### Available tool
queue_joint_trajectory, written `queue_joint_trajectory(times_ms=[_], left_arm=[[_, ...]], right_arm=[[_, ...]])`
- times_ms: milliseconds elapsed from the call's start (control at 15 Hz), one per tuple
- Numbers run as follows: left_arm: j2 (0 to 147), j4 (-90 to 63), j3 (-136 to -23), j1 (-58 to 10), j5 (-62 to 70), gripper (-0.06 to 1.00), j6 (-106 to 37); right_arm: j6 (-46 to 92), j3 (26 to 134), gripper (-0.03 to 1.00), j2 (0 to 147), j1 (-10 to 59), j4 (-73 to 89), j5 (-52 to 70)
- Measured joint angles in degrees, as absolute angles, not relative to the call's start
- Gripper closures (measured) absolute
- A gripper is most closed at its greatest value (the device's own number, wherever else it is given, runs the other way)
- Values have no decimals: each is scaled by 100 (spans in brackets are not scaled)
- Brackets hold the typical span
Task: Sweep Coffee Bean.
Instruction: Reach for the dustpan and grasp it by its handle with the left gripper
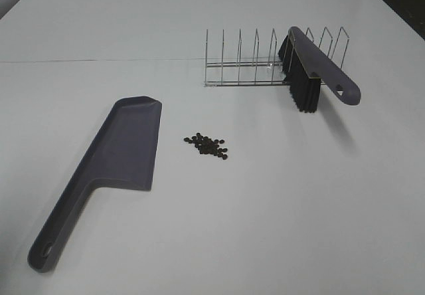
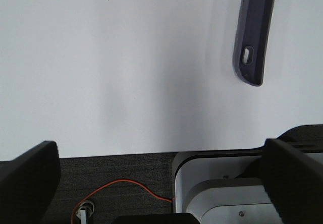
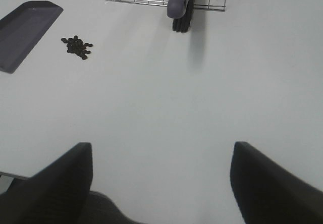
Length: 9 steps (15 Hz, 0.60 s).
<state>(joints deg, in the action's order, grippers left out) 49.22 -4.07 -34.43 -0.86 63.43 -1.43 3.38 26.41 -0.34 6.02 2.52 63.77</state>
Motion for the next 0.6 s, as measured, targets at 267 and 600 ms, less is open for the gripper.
queue_joint_trajectory(times_ms=[267, 600], left_arm=[[5936, -344, -3747, -458, 5649, -5, -34], [8772, 86, -4756, -1621, 4733, -5, 1404]], right_arm=[[338, 2641, 34, -34, 602, 252, 6377], [338, 2641, 34, -34, 602, 252, 6377]])
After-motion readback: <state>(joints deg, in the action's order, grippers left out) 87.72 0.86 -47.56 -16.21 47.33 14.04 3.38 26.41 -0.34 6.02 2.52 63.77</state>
